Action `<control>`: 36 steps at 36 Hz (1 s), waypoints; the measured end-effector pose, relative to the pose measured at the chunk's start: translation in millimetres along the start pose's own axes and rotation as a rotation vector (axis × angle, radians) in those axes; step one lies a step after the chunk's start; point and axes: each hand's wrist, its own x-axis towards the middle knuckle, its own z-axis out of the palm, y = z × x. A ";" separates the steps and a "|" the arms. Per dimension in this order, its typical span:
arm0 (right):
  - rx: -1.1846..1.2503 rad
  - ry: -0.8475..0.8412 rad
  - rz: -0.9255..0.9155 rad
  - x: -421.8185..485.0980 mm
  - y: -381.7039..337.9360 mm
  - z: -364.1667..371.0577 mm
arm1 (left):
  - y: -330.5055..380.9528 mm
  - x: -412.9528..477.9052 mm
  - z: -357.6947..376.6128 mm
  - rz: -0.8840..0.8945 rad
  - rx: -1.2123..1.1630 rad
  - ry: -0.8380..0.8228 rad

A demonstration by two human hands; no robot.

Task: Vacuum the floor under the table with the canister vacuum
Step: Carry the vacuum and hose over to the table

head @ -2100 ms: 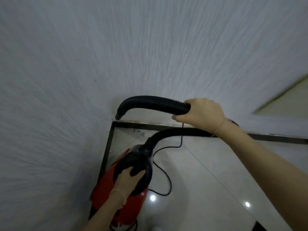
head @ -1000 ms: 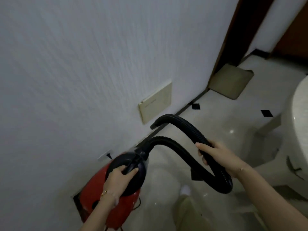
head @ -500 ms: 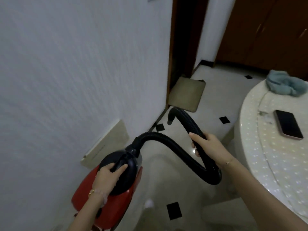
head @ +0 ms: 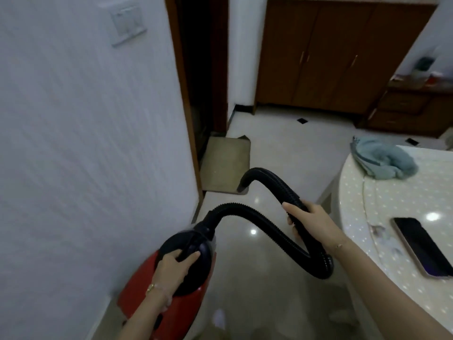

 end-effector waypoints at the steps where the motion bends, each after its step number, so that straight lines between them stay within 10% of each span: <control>1: -0.004 0.019 0.001 11.1 -5.4 -4.1 | 13.1 13.6 1.3 0.009 0.020 -0.026; 16: 0.127 0.154 0.064 253.8 -46.8 -86.1 | 178.0 244.5 71.0 0.004 0.136 -0.112; 36: -0.035 -0.084 0.025 624.0 -146.9 -239.2 | 391.6 496.1 204.1 -0.032 -0.008 -0.019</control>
